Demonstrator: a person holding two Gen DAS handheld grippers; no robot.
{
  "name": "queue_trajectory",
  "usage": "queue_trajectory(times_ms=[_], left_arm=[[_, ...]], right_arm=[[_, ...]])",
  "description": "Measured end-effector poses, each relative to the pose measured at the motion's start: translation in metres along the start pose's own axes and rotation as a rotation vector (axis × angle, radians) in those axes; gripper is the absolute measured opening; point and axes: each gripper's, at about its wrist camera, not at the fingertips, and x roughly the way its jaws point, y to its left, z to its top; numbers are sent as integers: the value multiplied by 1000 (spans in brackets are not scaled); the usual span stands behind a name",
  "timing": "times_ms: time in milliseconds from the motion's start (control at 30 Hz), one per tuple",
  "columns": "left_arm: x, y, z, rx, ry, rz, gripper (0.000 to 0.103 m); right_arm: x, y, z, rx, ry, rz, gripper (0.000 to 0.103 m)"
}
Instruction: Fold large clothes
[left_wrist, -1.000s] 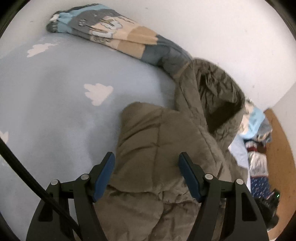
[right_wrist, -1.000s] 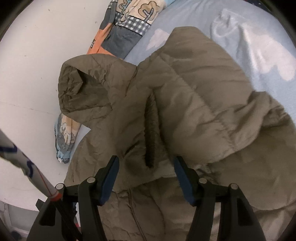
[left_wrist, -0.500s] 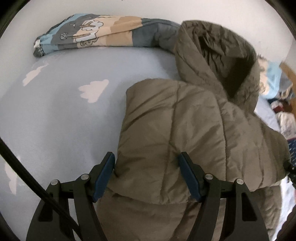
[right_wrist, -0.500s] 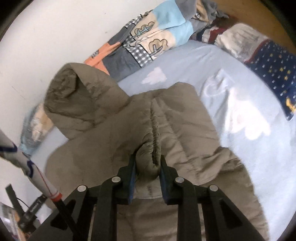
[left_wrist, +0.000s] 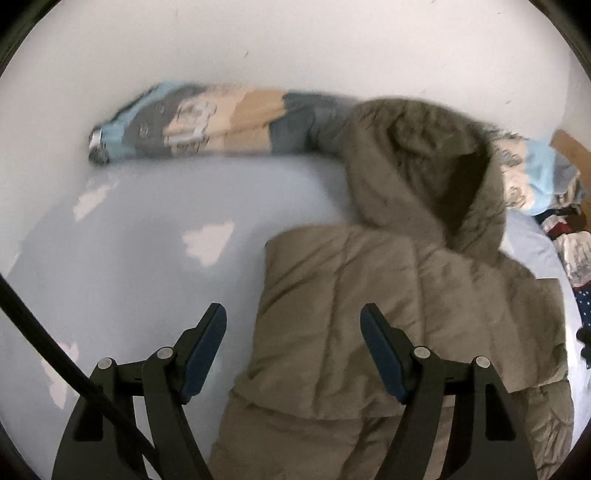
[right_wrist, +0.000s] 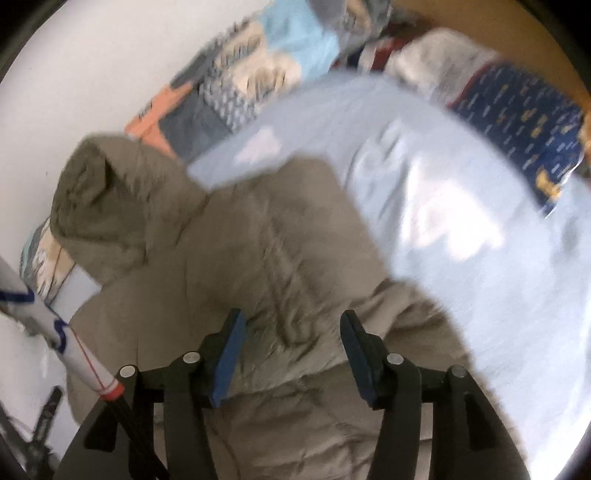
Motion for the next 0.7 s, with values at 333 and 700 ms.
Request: queue_trajectory(times_ms=[333,700], left_arm=[[23,-54,-24,221,85,-25,74],[53,-49,-34,212,192,-29,81]], right_arm=[[9,65,-24,-240,-16,136,58],[57,60,-35,-259,128,46,56]])
